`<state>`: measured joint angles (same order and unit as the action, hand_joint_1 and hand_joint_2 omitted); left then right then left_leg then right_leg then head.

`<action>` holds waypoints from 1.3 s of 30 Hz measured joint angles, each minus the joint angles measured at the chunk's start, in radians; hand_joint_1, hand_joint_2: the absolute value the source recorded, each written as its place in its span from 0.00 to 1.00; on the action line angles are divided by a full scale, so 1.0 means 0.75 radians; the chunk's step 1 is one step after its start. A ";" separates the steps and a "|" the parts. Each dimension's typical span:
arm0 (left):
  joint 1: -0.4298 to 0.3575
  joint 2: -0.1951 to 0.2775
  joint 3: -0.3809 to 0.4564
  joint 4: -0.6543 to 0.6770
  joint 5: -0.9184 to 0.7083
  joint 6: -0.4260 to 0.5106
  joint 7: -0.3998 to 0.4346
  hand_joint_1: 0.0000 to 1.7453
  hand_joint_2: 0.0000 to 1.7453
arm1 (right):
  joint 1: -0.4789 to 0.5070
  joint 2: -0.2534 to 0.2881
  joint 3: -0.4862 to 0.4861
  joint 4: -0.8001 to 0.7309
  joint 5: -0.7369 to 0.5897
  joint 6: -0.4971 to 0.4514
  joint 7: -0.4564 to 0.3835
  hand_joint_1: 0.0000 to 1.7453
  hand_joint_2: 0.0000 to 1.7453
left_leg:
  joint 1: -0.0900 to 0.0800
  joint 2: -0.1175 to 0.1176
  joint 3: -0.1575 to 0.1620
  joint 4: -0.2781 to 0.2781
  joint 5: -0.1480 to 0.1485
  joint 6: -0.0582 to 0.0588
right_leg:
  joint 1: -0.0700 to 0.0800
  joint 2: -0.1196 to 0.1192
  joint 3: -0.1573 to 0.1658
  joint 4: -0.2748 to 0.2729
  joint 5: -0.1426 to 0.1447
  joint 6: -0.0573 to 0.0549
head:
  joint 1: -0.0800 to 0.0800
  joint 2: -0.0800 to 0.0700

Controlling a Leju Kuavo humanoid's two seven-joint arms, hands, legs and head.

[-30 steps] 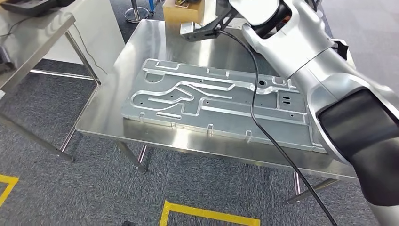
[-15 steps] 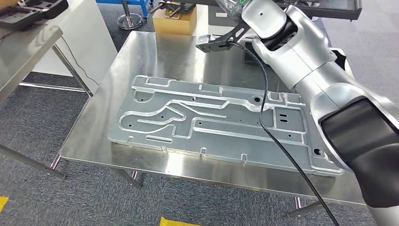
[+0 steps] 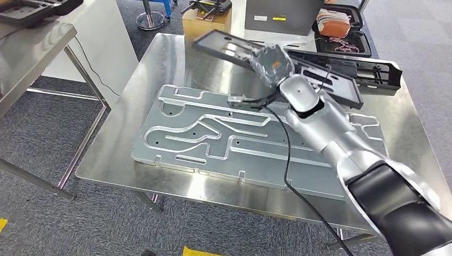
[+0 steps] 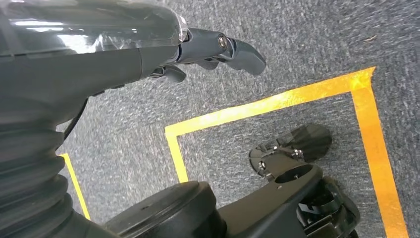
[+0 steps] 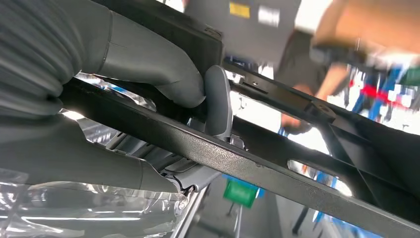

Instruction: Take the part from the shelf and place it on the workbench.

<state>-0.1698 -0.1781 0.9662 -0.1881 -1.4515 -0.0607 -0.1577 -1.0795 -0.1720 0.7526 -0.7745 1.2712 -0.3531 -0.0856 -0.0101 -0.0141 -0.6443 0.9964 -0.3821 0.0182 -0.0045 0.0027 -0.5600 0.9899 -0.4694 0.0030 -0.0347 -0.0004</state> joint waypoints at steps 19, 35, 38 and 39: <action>0.012 -0.002 -0.058 0.000 -0.027 0.052 0.015 0.00 1.00 | 0.240 -0.034 -0.094 -0.059 0.140 0.042 -0.053 1.00 1.00 | 0.001 0.002 0.001 -0.001 0.001 -0.001 | -0.002 0.001 -0.003 0.001 0.000 0.003 | 0.000 0.000; 0.021 -0.013 -0.102 0.000 -0.061 0.273 -0.058 0.00 0.75 | 0.449 -0.076 -0.110 -0.169 0.115 -0.042 -0.056 0.00 0.00 | 0.001 0.002 -0.002 -0.007 0.001 -0.002 | -0.002 0.000 -0.011 0.001 -0.004 -0.001 | 0.000 0.000; 0.027 -0.013 -0.121 0.000 -0.068 0.293 -0.062 0.00 0.00 | 0.520 -0.095 -0.122 -0.218 0.127 -0.057 -0.049 0.00 0.00 | 0.001 0.002 -0.002 -0.009 0.001 -0.002 | -0.001 0.002 -0.010 0.002 -0.005 -0.002 | 0.000 0.000; 0.030 -0.011 -0.124 0.000 -0.066 0.291 -0.057 0.00 0.00 | 0.537 -0.099 -0.127 -0.233 0.129 -0.055 -0.047 0.00 0.00 | 0.001 0.002 -0.001 -0.010 0.001 -0.002 | -0.001 0.002 -0.010 0.002 -0.005 -0.002 | 0.000 0.000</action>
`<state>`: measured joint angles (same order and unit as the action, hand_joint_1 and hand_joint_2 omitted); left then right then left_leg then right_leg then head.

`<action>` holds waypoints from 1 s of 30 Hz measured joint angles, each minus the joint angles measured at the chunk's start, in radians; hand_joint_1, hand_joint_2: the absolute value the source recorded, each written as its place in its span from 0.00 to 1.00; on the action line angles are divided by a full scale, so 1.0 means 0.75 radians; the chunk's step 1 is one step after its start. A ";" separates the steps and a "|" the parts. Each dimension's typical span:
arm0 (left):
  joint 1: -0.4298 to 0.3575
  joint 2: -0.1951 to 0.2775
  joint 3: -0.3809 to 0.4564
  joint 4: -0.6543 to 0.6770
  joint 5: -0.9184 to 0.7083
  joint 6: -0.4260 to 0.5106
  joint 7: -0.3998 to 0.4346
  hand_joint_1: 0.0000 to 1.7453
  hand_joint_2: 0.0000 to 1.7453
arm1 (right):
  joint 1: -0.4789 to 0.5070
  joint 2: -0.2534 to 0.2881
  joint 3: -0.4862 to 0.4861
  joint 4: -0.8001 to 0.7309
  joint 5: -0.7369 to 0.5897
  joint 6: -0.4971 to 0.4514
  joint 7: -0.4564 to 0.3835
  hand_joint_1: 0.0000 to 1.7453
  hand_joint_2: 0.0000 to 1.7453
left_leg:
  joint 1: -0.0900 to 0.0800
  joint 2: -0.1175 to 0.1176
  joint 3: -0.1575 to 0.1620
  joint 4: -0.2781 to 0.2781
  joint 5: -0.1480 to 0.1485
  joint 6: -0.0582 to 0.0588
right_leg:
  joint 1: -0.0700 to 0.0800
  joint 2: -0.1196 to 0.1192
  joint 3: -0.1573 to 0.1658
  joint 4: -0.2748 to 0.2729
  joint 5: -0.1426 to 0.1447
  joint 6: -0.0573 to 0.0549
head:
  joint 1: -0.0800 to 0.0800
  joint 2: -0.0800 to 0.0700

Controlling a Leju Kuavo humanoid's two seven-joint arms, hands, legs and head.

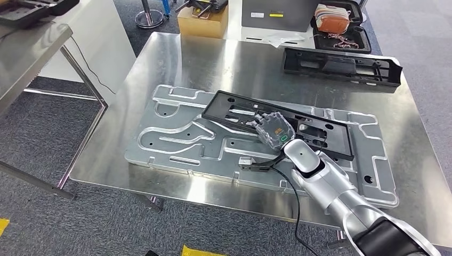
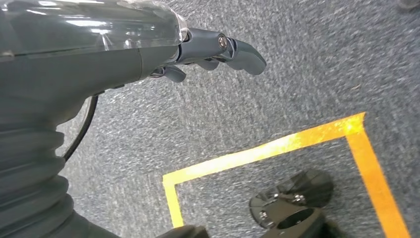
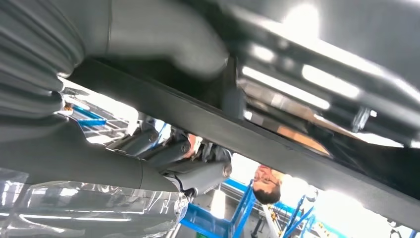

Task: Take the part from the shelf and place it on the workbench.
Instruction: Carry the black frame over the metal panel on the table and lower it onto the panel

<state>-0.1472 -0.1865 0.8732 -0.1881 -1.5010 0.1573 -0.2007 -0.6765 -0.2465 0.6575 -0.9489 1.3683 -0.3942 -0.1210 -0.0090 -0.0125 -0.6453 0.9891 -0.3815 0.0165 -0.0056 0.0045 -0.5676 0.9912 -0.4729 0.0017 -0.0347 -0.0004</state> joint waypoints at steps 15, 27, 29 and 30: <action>0.021 0.009 0.014 0.000 0.110 -0.138 0.049 0.00 0.00 | 0.009 -0.029 -0.047 -0.257 -0.190 0.229 -0.089 0.00 0.00 | -0.001 0.002 0.012 0.001 0.000 -0.001 | -0.001 0.000 0.013 0.000 0.001 0.001 | 0.000 0.000; 0.017 0.007 0.062 0.000 0.168 -0.152 0.098 0.00 0.00 | -0.142 -0.061 0.048 -0.566 -0.366 0.508 -0.050 0.00 0.00 | -0.001 0.002 0.016 0.003 0.000 0.000 | -0.001 0.000 0.018 0.000 0.001 0.001 | 0.000 0.000; 0.017 0.007 0.069 0.000 0.172 -0.154 0.100 0.00 0.00 | -0.169 -0.061 0.073 -0.589 -0.376 0.523 -0.045 0.00 0.00 | -0.001 0.002 0.016 0.004 0.000 0.000 | -0.001 0.000 0.019 0.000 0.001 0.002 | 0.000 0.000; 0.017 0.007 0.070 0.000 0.174 -0.155 0.102 0.00 0.00 | -0.178 -0.061 0.082 -0.597 -0.379 0.526 -0.043 0.00 0.00 | -0.002 0.001 0.016 0.006 -0.002 0.001 | -0.001 -0.001 0.020 0.000 0.001 0.002 | 0.000 0.000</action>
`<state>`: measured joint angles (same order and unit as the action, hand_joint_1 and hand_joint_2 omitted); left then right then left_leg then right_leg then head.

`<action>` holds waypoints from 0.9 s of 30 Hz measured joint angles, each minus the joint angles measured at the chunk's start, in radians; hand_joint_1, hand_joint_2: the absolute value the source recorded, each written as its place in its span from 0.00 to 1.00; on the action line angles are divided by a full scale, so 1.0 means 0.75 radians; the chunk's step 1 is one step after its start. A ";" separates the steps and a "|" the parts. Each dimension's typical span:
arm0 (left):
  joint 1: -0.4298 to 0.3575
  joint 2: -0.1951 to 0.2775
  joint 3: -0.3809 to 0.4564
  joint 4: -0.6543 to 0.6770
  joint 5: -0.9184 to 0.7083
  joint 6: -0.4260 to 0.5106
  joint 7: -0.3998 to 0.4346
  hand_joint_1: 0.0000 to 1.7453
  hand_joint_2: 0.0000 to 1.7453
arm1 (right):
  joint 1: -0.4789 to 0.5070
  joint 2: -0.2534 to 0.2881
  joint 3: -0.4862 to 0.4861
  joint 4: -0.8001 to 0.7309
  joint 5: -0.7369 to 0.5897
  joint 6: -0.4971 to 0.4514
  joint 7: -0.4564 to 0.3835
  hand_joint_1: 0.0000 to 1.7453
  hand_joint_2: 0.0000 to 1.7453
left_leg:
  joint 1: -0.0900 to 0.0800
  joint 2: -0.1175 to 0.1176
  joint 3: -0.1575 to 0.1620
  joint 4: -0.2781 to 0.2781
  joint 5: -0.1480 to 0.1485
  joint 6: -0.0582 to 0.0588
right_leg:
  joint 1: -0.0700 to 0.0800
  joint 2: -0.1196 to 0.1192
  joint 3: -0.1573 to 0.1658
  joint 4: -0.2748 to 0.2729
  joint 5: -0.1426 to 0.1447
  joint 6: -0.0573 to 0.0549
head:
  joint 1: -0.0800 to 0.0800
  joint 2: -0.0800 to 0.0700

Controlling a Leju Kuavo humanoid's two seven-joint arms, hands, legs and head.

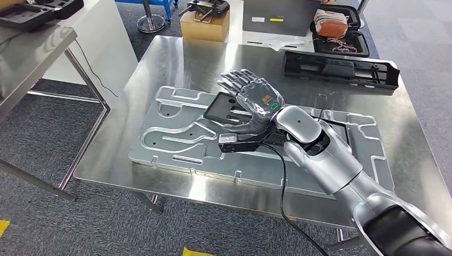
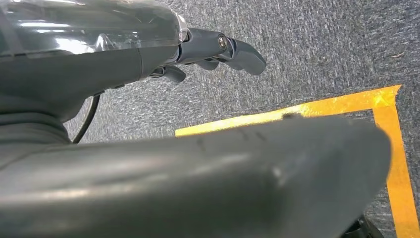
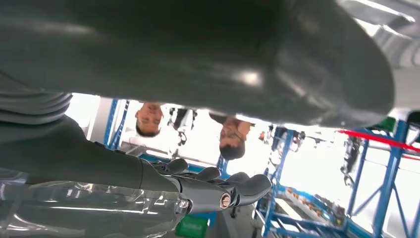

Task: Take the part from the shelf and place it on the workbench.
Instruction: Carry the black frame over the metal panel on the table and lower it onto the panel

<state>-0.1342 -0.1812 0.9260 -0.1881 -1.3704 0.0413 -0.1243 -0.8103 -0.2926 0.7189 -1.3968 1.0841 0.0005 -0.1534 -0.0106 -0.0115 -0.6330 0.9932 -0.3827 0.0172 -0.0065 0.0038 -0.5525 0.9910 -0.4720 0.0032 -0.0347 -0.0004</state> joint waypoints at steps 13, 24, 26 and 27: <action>-0.006 -0.003 0.043 0.000 0.042 -0.047 0.031 0.00 0.00 | -0.146 0.002 0.110 -0.039 -0.021 0.067 0.047 0.00 0.00 | 0.008 0.006 0.023 -0.021 0.007 0.034 | -0.003 -0.001 -0.076 0.210 -0.137 0.031 | 0.000 0.000; -0.010 -0.006 0.056 0.000 0.049 -0.068 0.038 0.00 0.00 | -0.160 -0.002 0.135 -0.032 -0.036 0.064 0.067 0.00 0.00 | 0.007 0.000 -0.015 0.028 0.016 -0.013 | -0.010 0.002 -0.013 0.040 0.003 0.008 | 0.000 0.000; -0.008 -0.005 0.060 0.000 0.049 -0.069 0.038 0.00 0.00 | -0.162 -0.002 0.140 -0.030 -0.036 0.063 0.071 0.00 0.00 | 0.009 0.001 -0.036 0.068 -0.027 -0.029 | -0.017 -0.002 -0.027 0.033 0.022 -0.013 | 0.000 0.000; -0.008 -0.004 0.061 0.000 0.050 -0.070 0.037 0.00 0.00 | -0.163 -0.002 0.143 -0.028 -0.036 0.062 0.073 0.00 0.00 | 0.011 0.003 -0.059 0.130 -0.078 -0.036 | -0.021 -0.005 -0.037 0.029 0.033 -0.021 | 0.000 0.000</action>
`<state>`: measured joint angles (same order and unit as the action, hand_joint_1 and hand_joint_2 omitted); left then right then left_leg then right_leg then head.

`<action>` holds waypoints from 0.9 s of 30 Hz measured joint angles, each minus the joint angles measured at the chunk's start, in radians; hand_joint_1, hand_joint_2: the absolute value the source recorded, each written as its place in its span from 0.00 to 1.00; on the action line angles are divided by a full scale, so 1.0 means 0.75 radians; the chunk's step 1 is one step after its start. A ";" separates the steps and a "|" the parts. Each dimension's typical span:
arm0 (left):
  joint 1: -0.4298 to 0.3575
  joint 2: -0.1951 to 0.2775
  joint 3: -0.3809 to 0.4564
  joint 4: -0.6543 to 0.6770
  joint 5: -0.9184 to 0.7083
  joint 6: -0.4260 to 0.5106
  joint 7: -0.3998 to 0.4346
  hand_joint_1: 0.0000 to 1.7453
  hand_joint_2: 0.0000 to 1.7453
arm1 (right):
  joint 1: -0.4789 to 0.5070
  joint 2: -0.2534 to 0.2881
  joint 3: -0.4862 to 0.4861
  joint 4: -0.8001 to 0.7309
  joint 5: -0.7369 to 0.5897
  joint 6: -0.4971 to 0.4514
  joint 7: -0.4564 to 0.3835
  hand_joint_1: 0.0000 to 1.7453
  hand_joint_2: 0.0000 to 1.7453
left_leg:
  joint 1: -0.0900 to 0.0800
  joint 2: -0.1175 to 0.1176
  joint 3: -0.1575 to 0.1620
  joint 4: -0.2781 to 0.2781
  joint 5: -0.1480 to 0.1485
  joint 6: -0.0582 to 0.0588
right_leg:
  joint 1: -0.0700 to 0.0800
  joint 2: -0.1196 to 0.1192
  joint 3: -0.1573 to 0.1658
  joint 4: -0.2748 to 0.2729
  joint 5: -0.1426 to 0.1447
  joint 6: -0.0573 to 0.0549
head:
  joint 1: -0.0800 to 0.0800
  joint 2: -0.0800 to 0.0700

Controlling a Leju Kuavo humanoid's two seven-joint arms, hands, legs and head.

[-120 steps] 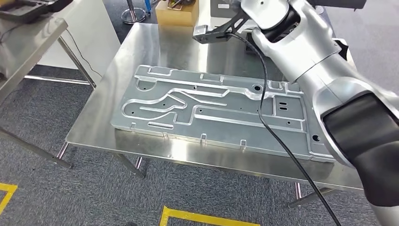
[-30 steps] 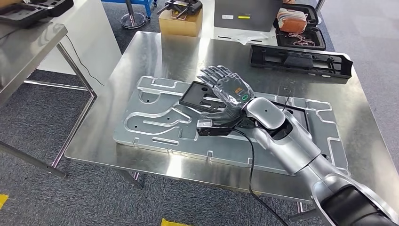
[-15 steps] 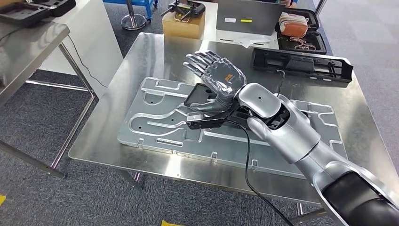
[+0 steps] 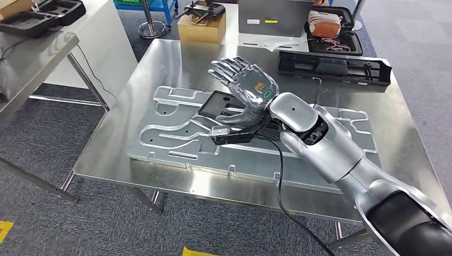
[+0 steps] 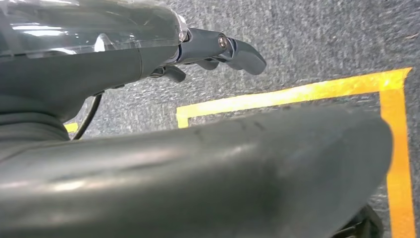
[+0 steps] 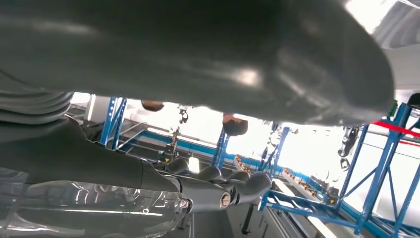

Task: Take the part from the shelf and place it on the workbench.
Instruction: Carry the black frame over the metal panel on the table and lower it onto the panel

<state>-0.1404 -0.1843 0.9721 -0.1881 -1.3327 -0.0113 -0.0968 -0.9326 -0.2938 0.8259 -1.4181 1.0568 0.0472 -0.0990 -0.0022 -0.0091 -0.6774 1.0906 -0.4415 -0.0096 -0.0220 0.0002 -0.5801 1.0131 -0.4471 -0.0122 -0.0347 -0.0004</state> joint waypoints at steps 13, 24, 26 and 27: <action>0.001 0.001 0.004 0.000 0.003 -0.015 -0.010 0.00 0.00 | -0.018 -0.004 0.011 0.026 -0.024 0.000 0.012 0.00 0.00 | 0.001 0.003 0.193 -0.108 -0.047 0.031 | 0.007 -0.005 -0.103 0.012 0.095 0.053 | 0.000 0.000; -0.001 -0.002 0.005 0.000 -0.003 -0.025 -0.011 0.00 0.00 | -0.036 -0.032 0.013 0.036 -0.043 0.009 0.017 0.00 0.00 | -0.018 0.008 0.026 -0.090 0.082 0.066 | 0.027 -0.002 0.021 0.117 -0.075 0.027 | 0.000 0.000; 0.000 -0.004 0.005 0.000 -0.002 -0.025 -0.013 0.00 0.00 | -0.043 -0.034 0.013 0.031 -0.047 0.011 0.020 0.00 0.00 | -0.017 0.008 0.018 -0.092 0.103 0.054 | 0.038 -0.002 0.082 0.012 -0.085 0.015 | 0.000 0.000; 0.000 -0.004 0.005 0.000 -0.002 -0.025 -0.015 0.00 0.00 | -0.045 -0.034 0.014 0.029 -0.049 0.013 0.022 0.00 0.00 | -0.015 0.008 0.017 -0.097 0.115 0.047 | 0.039 -0.003 0.083 -0.002 -0.078 0.013 | 0.000 0.000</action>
<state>-0.1405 -0.1876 0.9758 -0.1881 -1.3342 -0.0298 -0.1079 -0.9663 -0.3196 0.8365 -1.3963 1.0200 0.0566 -0.0824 -0.0132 -0.0029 -0.6649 1.0177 -0.3550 0.0257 0.0075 -0.0018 -0.5181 1.0116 -0.5056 -0.0022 -0.0349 -0.0004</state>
